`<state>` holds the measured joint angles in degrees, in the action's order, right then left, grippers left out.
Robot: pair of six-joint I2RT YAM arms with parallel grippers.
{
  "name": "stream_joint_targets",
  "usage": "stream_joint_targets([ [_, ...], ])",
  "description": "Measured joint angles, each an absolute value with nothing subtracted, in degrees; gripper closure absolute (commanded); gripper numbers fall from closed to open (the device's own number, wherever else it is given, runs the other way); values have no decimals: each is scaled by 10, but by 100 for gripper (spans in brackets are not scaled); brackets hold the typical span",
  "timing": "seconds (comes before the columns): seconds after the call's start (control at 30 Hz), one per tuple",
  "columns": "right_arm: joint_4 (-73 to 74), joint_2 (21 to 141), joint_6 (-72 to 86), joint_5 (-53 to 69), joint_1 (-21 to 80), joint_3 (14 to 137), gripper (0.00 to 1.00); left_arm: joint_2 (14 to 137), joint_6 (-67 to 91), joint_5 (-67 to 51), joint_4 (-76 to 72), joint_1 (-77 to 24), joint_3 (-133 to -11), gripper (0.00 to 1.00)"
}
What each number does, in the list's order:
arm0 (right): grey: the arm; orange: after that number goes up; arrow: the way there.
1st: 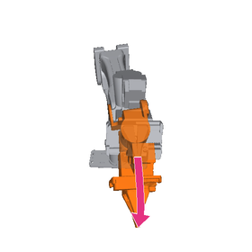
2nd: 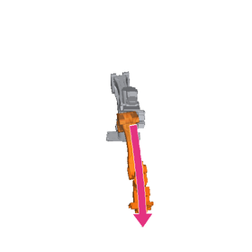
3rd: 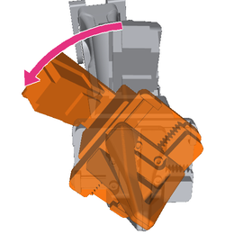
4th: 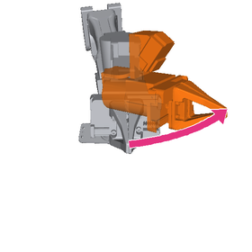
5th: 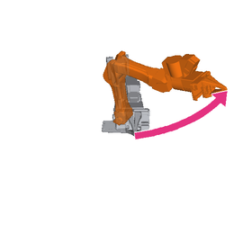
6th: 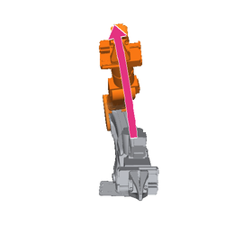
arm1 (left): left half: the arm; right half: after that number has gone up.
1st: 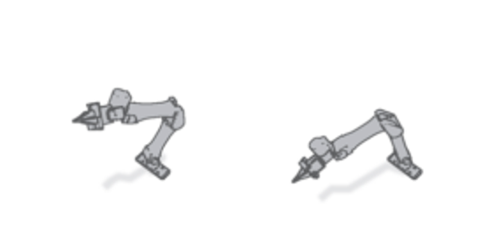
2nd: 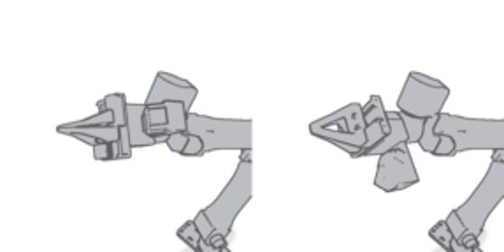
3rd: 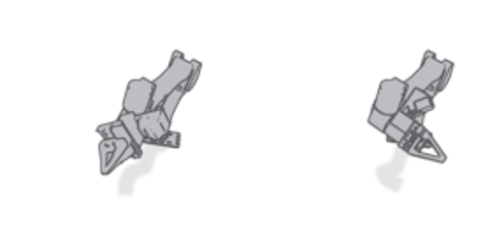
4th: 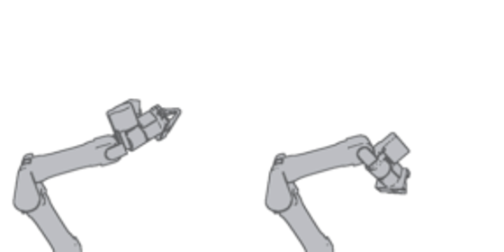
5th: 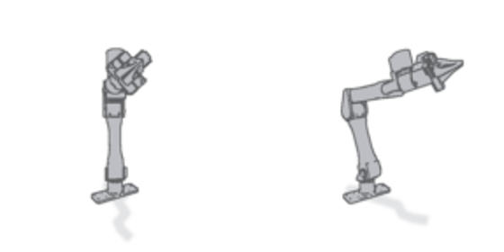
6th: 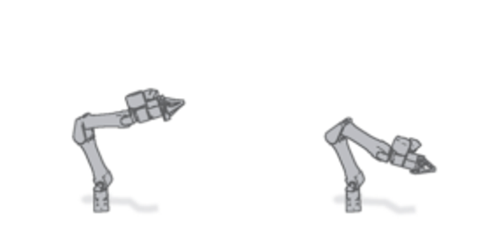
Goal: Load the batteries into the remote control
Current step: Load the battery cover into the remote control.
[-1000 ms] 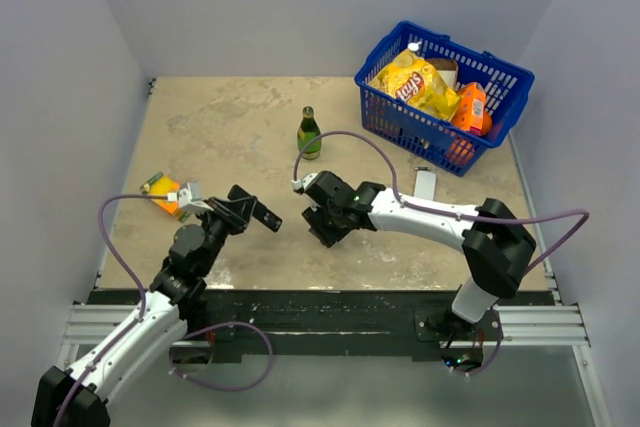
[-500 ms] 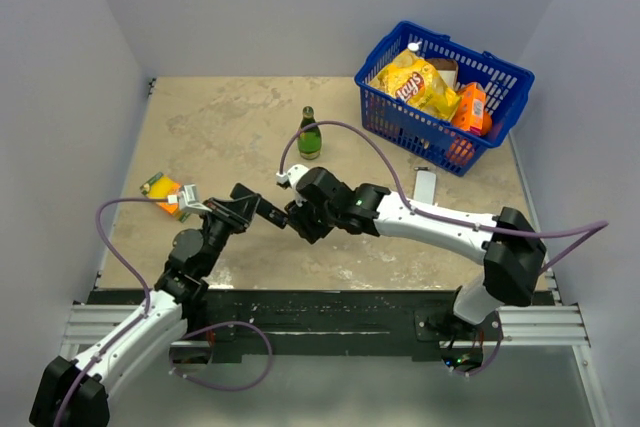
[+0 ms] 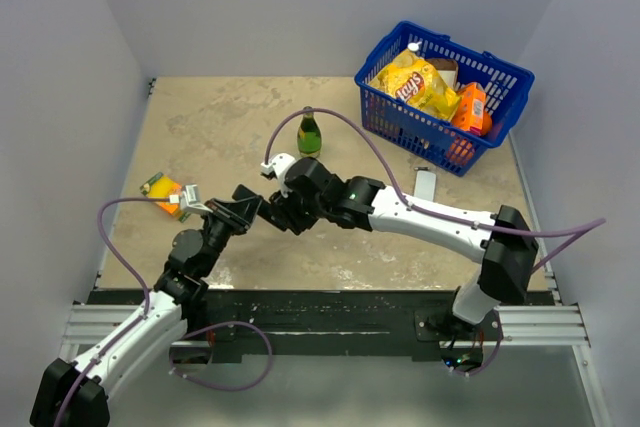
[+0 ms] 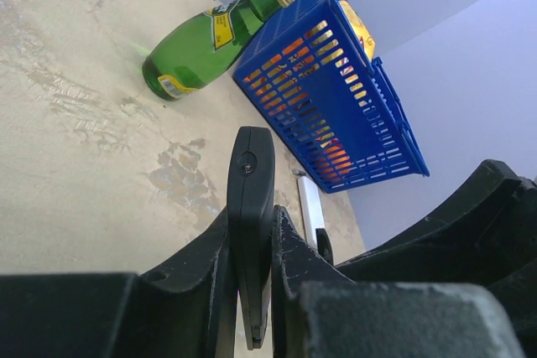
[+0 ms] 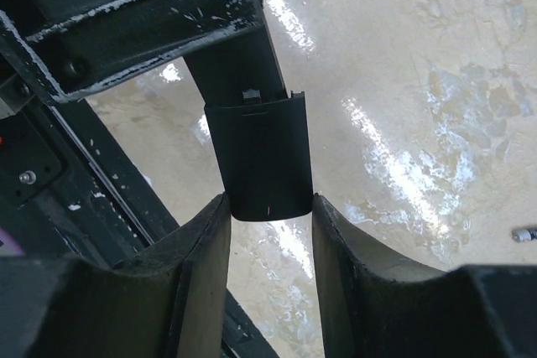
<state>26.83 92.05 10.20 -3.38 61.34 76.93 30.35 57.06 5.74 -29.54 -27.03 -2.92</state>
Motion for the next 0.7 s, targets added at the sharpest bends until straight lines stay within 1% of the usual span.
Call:
stream_joint_targets([
  [0.3, 307, 954, 96, -32, 620, 782, 77, 295, 571, 54, -288, -270, -29, 100],
  [0.7, 326, 957, 95, -32, 619, 786, 77, 291, 577, 47, -286, -270, -29, 100],
])
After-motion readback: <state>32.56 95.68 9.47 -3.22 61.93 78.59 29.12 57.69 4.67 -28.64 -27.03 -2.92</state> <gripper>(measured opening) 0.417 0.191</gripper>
